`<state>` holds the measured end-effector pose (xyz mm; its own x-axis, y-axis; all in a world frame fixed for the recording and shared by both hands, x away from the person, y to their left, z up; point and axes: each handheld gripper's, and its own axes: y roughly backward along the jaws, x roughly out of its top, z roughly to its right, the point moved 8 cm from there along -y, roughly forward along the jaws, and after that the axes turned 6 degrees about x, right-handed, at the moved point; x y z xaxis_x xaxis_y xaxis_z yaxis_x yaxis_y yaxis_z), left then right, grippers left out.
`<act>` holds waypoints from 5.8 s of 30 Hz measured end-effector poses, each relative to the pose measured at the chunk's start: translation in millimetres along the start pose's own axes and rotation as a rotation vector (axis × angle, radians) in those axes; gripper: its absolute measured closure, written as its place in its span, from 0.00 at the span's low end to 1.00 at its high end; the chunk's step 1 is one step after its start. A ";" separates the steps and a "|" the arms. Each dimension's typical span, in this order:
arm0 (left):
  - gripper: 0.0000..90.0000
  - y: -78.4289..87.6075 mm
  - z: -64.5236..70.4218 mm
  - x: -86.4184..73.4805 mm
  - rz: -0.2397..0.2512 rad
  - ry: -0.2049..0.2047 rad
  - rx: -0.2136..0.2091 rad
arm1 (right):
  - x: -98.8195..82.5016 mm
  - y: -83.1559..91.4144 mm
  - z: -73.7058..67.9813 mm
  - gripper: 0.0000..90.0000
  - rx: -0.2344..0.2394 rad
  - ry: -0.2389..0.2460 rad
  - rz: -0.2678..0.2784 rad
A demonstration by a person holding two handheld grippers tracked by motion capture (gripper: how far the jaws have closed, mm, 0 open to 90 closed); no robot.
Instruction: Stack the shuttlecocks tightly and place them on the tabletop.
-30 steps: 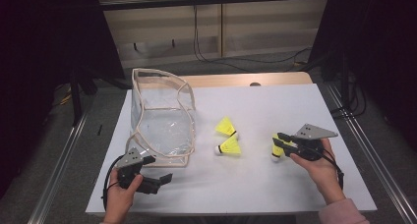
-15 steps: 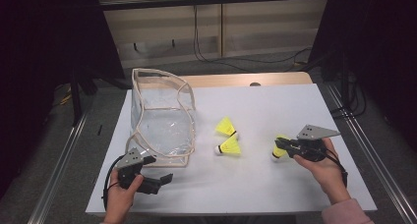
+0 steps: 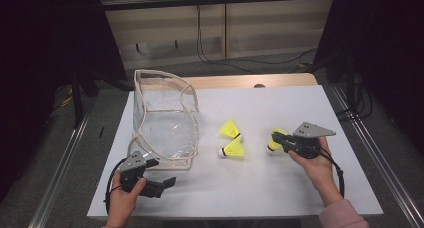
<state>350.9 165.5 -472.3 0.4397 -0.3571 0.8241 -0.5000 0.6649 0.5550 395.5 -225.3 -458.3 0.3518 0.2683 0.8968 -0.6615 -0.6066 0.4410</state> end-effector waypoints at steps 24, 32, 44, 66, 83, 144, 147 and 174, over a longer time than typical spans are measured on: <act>0.04 -0.2 1.9 1.5 0.013 0.009 -0.006 | -19.4 17.5 3.5 0.85 0.007 -0.043 -0.029; 0.04 -0.3 1.8 1.5 0.013 0.011 -0.006 | -20.3 23.9 7.8 0.71 -0.018 -0.066 -0.037; 0.04 0.2 0.1 1.7 0.017 -0.004 -0.004 | -28.7 26.9 12.9 0.55 -0.035 -0.085 -0.064; 0.04 2.2 1.2 2.5 0.023 0.007 -0.003 | -41.5 33.7 17.3 0.25 -0.058 -0.101 -0.081; 0.04 2.8 2.3 2.8 0.023 -0.002 0.005 | -44.5 31.8 16.7 0.22 -0.052 -0.109 -0.114; 0.04 4.4 4.9 3.7 0.032 -0.008 0.008 | -21.1 26.2 -12.1 1.00 0.188 -0.064 -0.008; 0.04 4.0 5.5 4.5 0.032 -0.010 0.001 | -20.5 25.5 -12.9 1.00 0.193 -0.066 -0.003; 0.04 0.4 6.4 5.7 0.027 -0.016 -0.015 | -17.2 20.6 -18.0 1.00 0.210 -0.064 0.001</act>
<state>348.4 159.6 -466.7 0.4142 -0.3488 0.8407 -0.5007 0.6840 0.5305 363.9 -229.0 -464.0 0.3971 0.2239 0.8901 -0.5114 -0.7513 0.4171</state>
